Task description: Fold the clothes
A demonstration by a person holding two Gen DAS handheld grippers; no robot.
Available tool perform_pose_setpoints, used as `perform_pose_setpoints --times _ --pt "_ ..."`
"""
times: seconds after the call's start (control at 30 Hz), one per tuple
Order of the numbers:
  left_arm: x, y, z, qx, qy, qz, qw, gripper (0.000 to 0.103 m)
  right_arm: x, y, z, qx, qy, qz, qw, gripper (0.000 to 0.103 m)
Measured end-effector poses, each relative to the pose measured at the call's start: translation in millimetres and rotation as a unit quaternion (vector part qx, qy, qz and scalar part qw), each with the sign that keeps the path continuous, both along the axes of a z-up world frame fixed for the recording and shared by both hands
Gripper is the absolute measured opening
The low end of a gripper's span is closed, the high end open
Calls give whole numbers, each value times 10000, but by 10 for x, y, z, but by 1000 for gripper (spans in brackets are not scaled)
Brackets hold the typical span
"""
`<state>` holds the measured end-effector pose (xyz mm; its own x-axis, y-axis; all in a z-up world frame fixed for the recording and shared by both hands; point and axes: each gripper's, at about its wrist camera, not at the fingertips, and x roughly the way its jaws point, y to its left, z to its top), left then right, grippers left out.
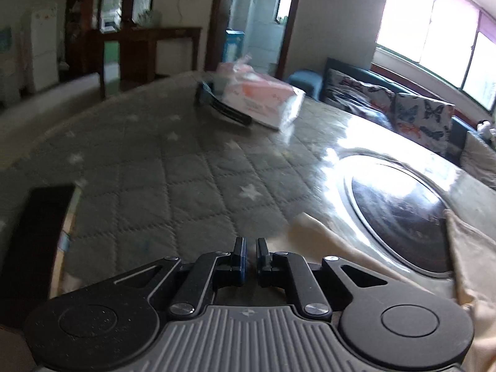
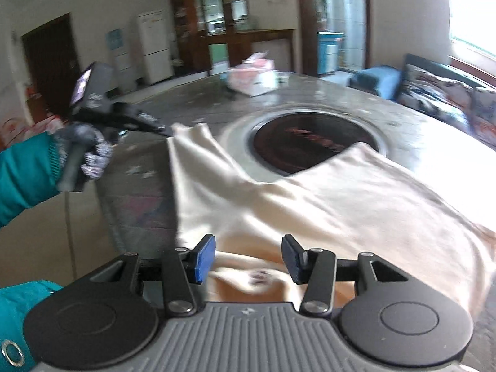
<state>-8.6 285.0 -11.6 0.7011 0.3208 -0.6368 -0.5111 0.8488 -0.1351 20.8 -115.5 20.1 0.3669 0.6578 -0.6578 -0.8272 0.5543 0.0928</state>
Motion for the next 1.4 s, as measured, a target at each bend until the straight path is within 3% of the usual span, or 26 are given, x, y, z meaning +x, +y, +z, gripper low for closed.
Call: perform_pose_setpoints --times 0.17,0.37,0.53,0.73,1.03,1.1,1.33,1.4 --pt "37 -84 143 -190 -247 -405 9987 9 189 -318 58 36 -143 -638 9979 49" --pt "356 -344 8 -214 14 -1043 9943 9 534 -644 4 -30 -56 -1540 9880 50" --pt "507 -328 -126 -87 318 -953 9949 10 774 -877 -120 -167 88 -2023 9791 50" --pt "591 -380 58 -168 263 -882 9956 10 1083 -1113 -267 -277 291 -2505 9673 48" --pt "1197 -1264 190 -312 180 -2220 9744 15 1541 -1309 -330 -292 372 -2962 9540 41" --pt "1364 -1467 169 -228 238 -2448 9690 28 1623 -1316 -342 -290 393 -2980 9533 39" --pt "1886 -1964 4 127 504 -2935 9545 31 1813 -1302 -404 -369 416 -2956 9537 26" --pt "2012 -2027 -59 224 590 -2940 9537 30 1856 -1294 -400 -365 417 -2941 9542 17"
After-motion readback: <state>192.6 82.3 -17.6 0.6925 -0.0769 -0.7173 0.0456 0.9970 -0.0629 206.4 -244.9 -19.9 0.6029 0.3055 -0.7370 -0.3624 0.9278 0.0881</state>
